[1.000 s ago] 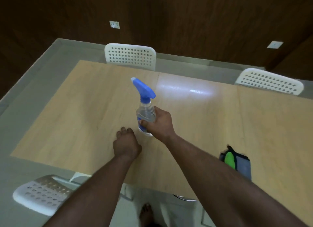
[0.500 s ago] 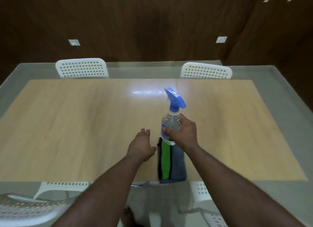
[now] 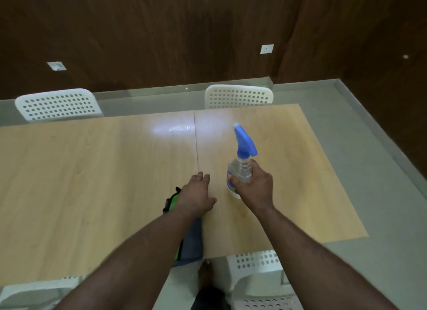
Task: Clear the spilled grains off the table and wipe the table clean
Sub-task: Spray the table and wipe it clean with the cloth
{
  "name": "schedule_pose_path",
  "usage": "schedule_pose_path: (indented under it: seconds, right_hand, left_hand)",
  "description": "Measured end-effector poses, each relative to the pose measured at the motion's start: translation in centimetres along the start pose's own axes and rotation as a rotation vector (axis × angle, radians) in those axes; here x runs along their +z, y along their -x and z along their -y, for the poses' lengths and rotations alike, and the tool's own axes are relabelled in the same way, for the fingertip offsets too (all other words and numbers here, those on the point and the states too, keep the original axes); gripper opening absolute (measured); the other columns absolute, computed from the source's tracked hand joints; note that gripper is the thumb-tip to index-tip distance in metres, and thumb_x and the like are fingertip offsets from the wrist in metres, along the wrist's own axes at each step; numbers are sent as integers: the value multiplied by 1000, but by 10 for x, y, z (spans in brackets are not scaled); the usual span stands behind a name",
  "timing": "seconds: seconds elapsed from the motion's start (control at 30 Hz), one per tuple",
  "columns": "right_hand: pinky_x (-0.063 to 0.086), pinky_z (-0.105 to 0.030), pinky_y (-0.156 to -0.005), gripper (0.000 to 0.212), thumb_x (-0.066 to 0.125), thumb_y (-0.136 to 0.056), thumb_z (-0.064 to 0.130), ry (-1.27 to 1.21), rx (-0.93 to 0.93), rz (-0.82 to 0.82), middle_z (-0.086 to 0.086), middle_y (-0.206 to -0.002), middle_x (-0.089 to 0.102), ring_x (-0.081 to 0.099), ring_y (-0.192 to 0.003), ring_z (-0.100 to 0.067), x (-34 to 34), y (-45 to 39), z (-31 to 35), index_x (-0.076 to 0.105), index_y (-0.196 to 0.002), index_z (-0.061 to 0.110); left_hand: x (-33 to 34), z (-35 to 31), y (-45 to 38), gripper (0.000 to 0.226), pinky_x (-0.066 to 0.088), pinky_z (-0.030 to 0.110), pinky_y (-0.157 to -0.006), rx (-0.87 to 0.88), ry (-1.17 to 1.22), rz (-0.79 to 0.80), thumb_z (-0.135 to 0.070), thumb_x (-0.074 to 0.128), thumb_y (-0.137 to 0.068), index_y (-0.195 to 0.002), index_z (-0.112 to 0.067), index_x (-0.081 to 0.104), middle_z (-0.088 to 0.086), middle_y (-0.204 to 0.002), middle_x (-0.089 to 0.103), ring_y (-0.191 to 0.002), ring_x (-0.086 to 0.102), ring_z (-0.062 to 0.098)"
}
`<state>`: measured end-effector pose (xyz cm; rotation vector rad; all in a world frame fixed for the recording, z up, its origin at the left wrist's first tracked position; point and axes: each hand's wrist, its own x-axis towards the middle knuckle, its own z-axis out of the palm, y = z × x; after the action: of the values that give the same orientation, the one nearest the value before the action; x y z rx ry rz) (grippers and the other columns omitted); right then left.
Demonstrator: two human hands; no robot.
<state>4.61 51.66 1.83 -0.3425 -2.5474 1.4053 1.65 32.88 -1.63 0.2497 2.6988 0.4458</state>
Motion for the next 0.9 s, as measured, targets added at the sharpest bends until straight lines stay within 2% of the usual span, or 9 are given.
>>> schedule_pose_path:
  seconds: [0.07, 0.2, 0.3, 0.43, 0.57, 0.67, 0.7, 0.8, 0.9]
  right_hand:
    - [46, -8, -66, 35, 88, -80, 30, -12, 12, 1, 17, -82, 72, 68, -79, 1, 0, -10, -7, 69, -109, 23]
    - [51, -19, -67, 33, 88, -82, 33, -2, 37, -22, 12, -81, 73, 68, -75, -5, 4, -31, -19, 69, -106, 21]
    - [47, -10, -65, 34, 90, -81, 35, -13, 66, -32, 14, -81, 73, 68, -76, 1, 4, -48, -20, 69, -105, 21]
    - [47, -11, -62, 33, 92, -77, 33, -13, 58, -48, 13, -75, 71, 68, -71, -3, 6, -65, -11, 69, -97, 20]
    - [60, -25, -81, 46, 88, -80, 36, -147, 32, 7, 8, -96, 76, 74, -89, -11, 6, -88, 3, 69, -121, 24]
    - [55, -15, -95, 68, 76, -85, 44, -183, -58, 161, 13, -120, 74, 70, -110, -4, 6, -109, 16, 58, -145, 20]
    - [52, -12, -95, 68, 74, -86, 43, -174, -82, 209, 11, -121, 74, 70, -112, -4, 8, -118, 21, 56, -147, 19]
    - [53, -12, -88, 48, 76, -94, 27, -142, -84, 295, 3, -109, 74, 72, -99, -10, 18, -142, 38, 60, -138, 21]
    - [53, -12, -74, 30, 74, -96, 15, -148, -4, 359, -4, -98, 72, 72, -85, -17, 32, -170, 50, 62, -123, 22]
  left_hand:
    - [0, -7, -18, 95, 33, 46, -124, 7, -20, 26, -46, 71, -95, -167, -16, 18, 11, -174, 15, -160, 17, 27]
    - [-3, -14, -56, 95, 36, 46, -123, 31, -50, 43, -44, 72, -93, -166, -15, 18, 11, -174, 15, -160, 17, 28]
    - [-7, -14, -84, 94, 37, 47, -121, 44, -99, 42, -46, 73, -91, -164, -17, 21, 11, -173, 16, -159, 17, 30]
    - [-7, -6, -118, 115, 20, 56, -127, 11, -154, 104, -62, 73, -86, -167, -21, 3, 12, -176, -9, -162, -5, 35]
    - [-6, -5, -139, 113, 8, 62, -128, 4, -135, 129, -66, 66, -90, -168, -25, -5, 11, -174, -19, -161, -14, 36]
    - [-6, -1, -153, 106, 10, 64, -128, -4, -107, 76, -66, 61, -93, -168, -26, -3, 9, -175, -18, -161, -14, 35]
    - [-7, 2, -159, 106, 10, 64, -128, -16, -98, 56, -67, 61, -93, -168, -27, -3, 10, -175, -18, -161, -14, 35]
    - [-13, 5, -176, 102, 10, 63, -128, -51, -72, 40, -64, 62, -94, -168, -28, 2, 10, -176, -13, -162, -10, 36]
    - [-25, 4, -194, 101, 12, 64, -128, -86, -46, 28, -57, 68, -93, -168, -28, 6, 7, -177, -8, -162, -7, 33]
